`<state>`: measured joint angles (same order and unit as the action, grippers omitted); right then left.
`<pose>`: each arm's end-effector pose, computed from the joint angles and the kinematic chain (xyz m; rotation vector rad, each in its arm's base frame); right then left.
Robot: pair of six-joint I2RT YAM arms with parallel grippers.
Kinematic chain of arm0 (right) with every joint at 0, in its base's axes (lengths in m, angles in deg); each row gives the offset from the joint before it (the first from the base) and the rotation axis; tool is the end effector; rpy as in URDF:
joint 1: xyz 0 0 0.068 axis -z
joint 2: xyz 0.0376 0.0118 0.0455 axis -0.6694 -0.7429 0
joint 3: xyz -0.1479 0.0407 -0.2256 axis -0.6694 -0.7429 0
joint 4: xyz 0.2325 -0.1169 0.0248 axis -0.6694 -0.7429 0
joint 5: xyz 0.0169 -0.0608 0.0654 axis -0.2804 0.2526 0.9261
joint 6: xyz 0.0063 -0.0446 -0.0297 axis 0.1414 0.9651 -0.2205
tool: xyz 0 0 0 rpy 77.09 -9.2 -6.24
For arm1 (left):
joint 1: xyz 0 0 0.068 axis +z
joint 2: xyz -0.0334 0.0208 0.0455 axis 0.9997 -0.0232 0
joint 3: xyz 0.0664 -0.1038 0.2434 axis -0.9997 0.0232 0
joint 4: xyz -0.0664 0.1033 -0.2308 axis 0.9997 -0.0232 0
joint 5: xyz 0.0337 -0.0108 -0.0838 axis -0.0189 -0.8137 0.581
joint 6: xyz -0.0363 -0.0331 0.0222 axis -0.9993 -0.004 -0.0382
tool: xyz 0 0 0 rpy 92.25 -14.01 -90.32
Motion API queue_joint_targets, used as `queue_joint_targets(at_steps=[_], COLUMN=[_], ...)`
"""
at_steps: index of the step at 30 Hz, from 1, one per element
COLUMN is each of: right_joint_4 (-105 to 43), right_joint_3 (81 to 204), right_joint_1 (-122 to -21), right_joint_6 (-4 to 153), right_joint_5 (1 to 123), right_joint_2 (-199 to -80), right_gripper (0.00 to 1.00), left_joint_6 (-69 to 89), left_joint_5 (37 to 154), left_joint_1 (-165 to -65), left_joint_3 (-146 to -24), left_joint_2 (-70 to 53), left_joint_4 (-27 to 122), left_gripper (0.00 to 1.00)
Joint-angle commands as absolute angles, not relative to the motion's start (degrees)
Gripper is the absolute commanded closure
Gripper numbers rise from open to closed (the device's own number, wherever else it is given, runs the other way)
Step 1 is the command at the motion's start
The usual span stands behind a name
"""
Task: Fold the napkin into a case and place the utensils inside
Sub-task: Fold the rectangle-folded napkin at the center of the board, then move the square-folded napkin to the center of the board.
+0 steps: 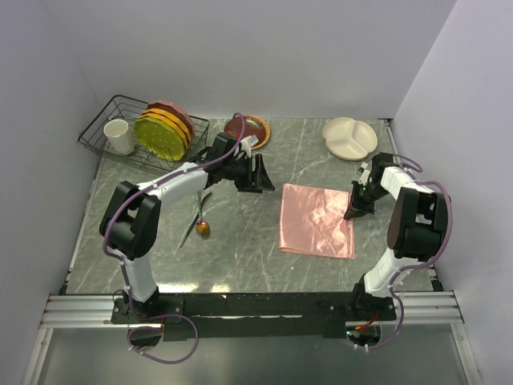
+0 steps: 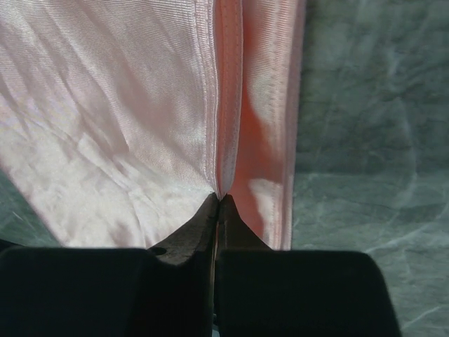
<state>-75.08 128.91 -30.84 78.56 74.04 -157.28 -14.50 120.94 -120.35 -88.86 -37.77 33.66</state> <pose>0.3047 -0.0479 0.1708 0.3116 2.9084 0.4920 0.3388 -0.2323 0.2350 0.2462 2.4641 -1.2415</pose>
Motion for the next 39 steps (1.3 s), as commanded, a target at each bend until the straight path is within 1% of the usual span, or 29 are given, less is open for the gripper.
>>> queue_joint_targets(at_steps=[1, 19, 20, 22, 23, 25, 26, 29, 31, 34, 39], right_joint_4=[-77.22, -75.72, -75.81, -76.07, -76.33, -77.12, -77.30, -78.18, -78.10, -77.83, -77.65], right_joint_3=[130.99, 131.78, 131.87, 132.13, 132.57, 133.09, 133.36, 133.89, 133.71, 133.45, 132.48], right_joint_1=[-29.46, -28.22, -28.22, -28.05, -28.13, -27.78, -27.43, -26.90, -26.82, -26.82, -26.90], right_joint_6=[80.60, 82.36, 82.36, 82.27, 82.27, 82.45, 82.45, 82.88, 83.32, 83.68, 83.24], right_joint_5=[71.92, 69.19, 69.37, 69.20, 69.19, 69.02, 68.58, 68.14, 67.18, 67.61, 70.95], right_joint_2=[-156.27, -158.91, -159.09, -159.00, -158.91, -158.48, -158.21, -157.42, -157.16, -158.38, -161.11], right_gripper=[1.00, 1.00, 0.91, 0.83, 0.74, 0.70, 0.61, 0.51, 0.47, 0.47, 0.51], left_joint_6=[-13.89, -14.41, -14.50, -14.59, -14.68, -14.85, -14.85, -14.85, -14.59, -14.50, -13.80], left_joint_5=[121.94, 121.85, 121.94, 121.94, 121.85, 121.85, 121.85, 121.77, 121.59, 121.59, 121.15], left_joint_1=[-120.13, -120.13, -120.22, -120.22, -120.13, -120.22, -120.22, -120.13, -120.13, -120.22, -120.13], left_joint_3=[-89.67, -89.23, -89.05, -88.79, -88.44, -88.09, -87.82, -87.65, -87.56, -87.56, -87.47], left_joint_2=[-38.60, -39.57, -39.91, -40.18, -40.10, -40.01, -39.92, -39.92, -39.74, -39.83, -39.48], left_joint_4=[34.11, 34.29, 34.29, 34.29, 34.37, 34.64, 34.81, 34.73, 34.55, 34.46, 33.59], left_gripper=[0.35, 0.35, 0.35, 0.35, 0.35, 0.35, 0.35, 0.35, 0.35, 0.35, 0.35])
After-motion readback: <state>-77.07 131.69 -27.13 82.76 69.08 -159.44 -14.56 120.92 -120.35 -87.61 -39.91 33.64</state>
